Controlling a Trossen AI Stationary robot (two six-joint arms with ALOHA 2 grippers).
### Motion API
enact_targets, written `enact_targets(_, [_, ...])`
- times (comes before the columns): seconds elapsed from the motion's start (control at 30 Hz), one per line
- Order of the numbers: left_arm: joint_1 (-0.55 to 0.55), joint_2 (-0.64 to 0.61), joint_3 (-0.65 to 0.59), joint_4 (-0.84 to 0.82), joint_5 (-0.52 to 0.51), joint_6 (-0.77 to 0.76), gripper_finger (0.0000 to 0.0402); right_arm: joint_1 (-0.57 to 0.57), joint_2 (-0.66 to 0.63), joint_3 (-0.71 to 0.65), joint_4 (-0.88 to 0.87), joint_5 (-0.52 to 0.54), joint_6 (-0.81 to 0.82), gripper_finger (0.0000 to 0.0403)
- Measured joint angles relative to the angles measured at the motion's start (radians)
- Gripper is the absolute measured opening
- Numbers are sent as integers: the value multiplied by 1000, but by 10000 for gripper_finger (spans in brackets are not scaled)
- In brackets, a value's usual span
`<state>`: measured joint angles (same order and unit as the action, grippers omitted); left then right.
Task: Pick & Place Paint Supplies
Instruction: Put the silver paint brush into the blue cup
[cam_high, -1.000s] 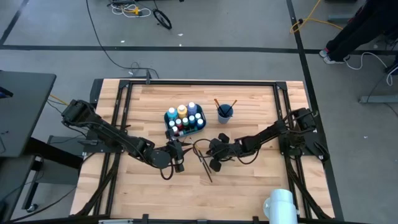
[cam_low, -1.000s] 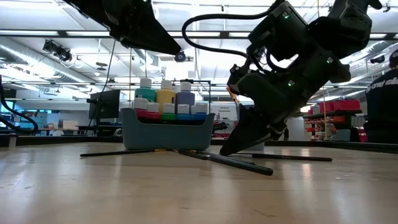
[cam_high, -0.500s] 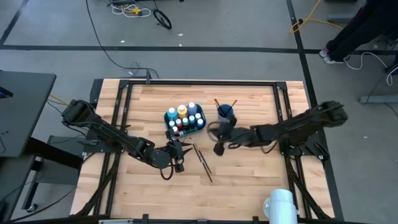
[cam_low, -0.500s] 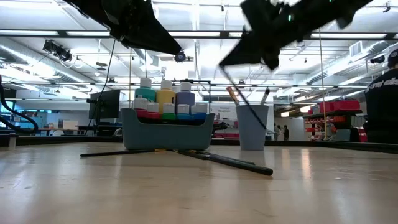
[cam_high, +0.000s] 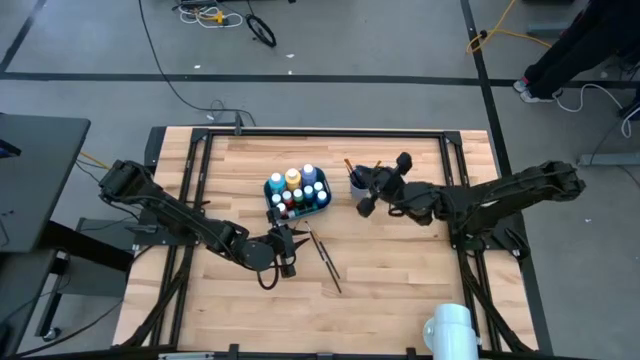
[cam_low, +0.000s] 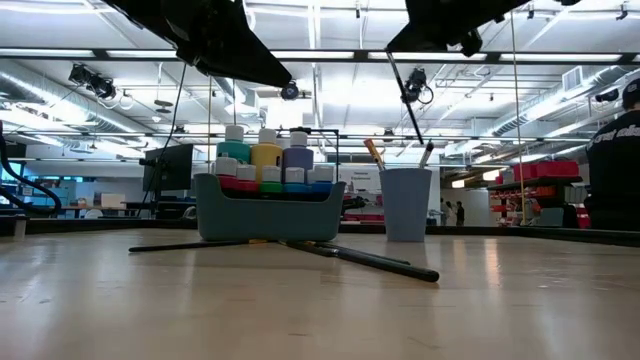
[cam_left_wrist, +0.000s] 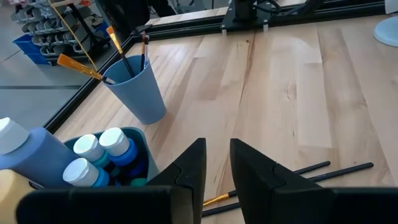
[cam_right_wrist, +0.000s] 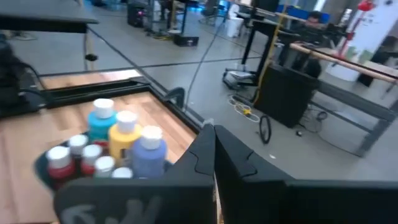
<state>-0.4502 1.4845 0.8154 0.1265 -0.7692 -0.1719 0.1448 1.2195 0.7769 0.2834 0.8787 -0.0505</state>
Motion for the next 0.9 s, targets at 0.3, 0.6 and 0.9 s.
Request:
enact_targets(0.3, [0, 0, 0, 0, 0, 0, 82, -132, 68, -40, 24, -129, 129, 0])
enact_targets(0.6, [0, 0, 0, -3, 1, 0, 82, -188, 118, -151, 26, -108, 294, 0])
enact_targets(0.9, [0, 0, 0, -4, 3, -8, 82, -205, 115, -166, 27, -200, 269, 14])
